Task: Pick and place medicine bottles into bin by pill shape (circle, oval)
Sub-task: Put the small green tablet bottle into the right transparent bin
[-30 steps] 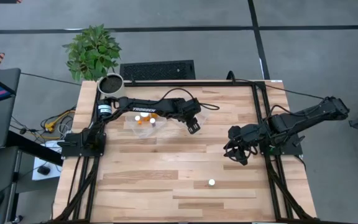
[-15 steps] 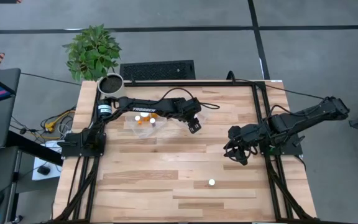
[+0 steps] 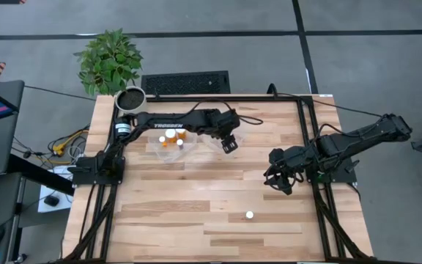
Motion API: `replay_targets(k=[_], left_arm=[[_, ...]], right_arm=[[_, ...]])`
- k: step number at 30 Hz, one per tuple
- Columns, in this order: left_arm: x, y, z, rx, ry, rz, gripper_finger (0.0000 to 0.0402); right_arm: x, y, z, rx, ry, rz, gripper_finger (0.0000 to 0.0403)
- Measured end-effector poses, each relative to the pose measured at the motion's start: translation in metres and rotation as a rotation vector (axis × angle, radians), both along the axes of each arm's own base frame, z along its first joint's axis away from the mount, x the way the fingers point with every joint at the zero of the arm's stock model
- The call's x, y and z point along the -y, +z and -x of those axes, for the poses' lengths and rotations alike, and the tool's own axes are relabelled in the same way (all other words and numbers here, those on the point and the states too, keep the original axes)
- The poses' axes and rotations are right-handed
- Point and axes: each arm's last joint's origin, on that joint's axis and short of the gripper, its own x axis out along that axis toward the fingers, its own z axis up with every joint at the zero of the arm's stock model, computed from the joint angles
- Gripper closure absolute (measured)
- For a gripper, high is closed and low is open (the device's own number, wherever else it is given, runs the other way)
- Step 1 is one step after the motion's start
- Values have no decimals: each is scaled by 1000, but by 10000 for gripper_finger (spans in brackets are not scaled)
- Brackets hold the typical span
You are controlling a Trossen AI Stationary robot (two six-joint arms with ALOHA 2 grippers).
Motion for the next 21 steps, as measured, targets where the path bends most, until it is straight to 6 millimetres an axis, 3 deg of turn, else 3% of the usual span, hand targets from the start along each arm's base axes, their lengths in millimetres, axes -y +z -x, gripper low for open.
replay_targets(k=[4, 10, 14, 21], left_arm=[[7, 21, 0, -39, -42, -10, 181], [34, 56, -1, -33, -98, 2, 181], [69, 71, -4, 2, -192, 57, 181], [145, 75, -7, 64, -335, 139, 181]], right_arm=[[0, 0, 0, 0, 2, -2, 202], [-9, 0, 5, -17, 38, -23, 202], [-20, -3, 11, -68, 72, -43, 202], [-43, -5, 24, -126, 146, -92, 202]])
